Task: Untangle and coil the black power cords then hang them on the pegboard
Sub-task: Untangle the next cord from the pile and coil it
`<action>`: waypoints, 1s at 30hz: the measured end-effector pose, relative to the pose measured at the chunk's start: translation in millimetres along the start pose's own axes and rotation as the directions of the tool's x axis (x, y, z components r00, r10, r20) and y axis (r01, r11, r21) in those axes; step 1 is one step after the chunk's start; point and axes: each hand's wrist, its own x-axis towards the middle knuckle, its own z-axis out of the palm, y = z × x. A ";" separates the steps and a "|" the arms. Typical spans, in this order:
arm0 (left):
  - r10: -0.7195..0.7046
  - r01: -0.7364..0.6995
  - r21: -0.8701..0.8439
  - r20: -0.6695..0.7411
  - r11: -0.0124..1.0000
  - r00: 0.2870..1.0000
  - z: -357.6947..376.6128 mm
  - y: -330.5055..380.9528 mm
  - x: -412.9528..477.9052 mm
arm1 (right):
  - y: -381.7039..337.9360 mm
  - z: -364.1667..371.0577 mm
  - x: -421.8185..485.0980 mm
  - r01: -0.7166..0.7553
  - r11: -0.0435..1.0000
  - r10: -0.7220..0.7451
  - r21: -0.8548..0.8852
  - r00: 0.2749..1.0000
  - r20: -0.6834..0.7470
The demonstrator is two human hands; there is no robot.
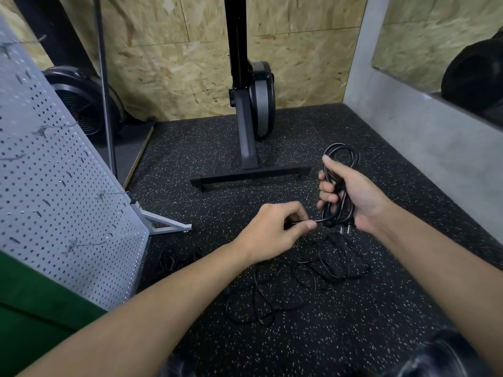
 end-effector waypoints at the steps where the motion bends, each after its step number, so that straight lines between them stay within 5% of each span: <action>1: 0.024 -0.024 -0.016 -0.002 1.000 1.000 -1.0 2.8 -0.4 | -0.8 -1.1 0.3 -0.015 1.000 0.014 -0.014 1.000 -0.009; 7: 0.156 -0.159 0.062 0.039 0.985 0.987 -4.9 10.9 1.1 | 6.4 -4.8 0.2 -0.096 0.985 0.096 -0.141 0.995 -0.010; 21: -0.201 0.222 0.183 -0.127 0.958 0.971 -7.9 0.9 3.4 | 8.4 -5.4 5.1 -0.010 0.990 0.002 -0.142 0.998 -0.055; 30: -0.119 0.124 0.218 -0.036 0.968 0.992 10.1 11.4 2.7 | 10.8 -1.3 5.4 0.012 0.971 -0.037 -0.240 0.994 -0.103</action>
